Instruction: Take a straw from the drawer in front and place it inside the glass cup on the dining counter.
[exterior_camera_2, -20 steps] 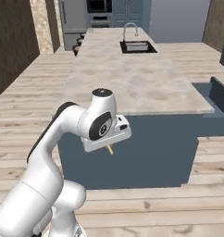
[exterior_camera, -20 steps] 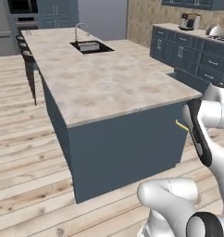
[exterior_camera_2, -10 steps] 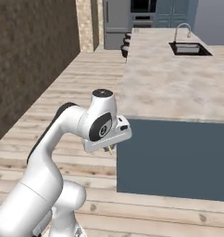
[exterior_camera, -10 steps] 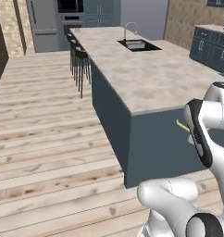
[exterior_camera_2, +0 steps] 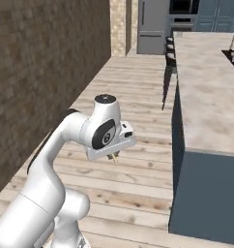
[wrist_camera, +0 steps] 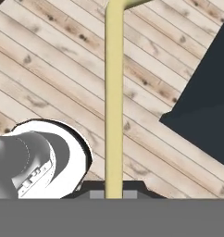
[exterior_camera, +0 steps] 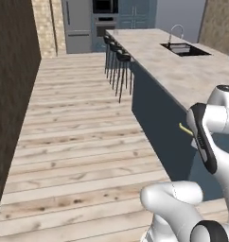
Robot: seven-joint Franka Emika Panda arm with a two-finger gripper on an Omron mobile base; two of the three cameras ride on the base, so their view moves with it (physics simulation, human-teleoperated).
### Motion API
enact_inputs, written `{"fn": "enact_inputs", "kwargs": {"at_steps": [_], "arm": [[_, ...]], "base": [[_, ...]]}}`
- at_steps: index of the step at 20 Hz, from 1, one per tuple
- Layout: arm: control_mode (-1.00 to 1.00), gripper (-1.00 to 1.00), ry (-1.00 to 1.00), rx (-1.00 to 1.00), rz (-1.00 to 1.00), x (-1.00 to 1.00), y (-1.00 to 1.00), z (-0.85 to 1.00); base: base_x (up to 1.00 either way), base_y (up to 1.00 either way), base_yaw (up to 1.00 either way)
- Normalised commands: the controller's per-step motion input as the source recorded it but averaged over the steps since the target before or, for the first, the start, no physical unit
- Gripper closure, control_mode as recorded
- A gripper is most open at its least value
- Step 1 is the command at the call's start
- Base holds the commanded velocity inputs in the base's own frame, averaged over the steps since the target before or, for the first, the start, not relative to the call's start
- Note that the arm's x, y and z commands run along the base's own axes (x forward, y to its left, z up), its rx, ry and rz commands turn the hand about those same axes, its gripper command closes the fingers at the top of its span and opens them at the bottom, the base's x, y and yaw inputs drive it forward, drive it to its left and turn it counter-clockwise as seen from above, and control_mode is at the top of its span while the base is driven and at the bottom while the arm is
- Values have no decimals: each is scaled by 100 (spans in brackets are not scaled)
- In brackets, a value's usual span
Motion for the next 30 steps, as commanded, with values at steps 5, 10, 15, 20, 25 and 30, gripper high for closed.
{"fn": "enact_inputs", "kwargs": {"at_steps": [5, 10, 15, 20, 25, 30], "arm": [[100, 100, 0, 0, 0, 0, 0, 0], [100, 100, 0, 0, 0, 0, 0, 0], [100, 100, 0, 0, 0, 0, 0, 0], [100, 100, 0, 0, 0, 0, 0, 0], [100, 100, 0, 0, 0, 0, 0, 0], [100, 100, 0, 0, 0, 0, 0, 0]], "base": [[100, 71, 8], [100, 38, 4], [100, 16, 0], [100, 17, 1], [100, 19, 2], [100, 28, 2]]}}
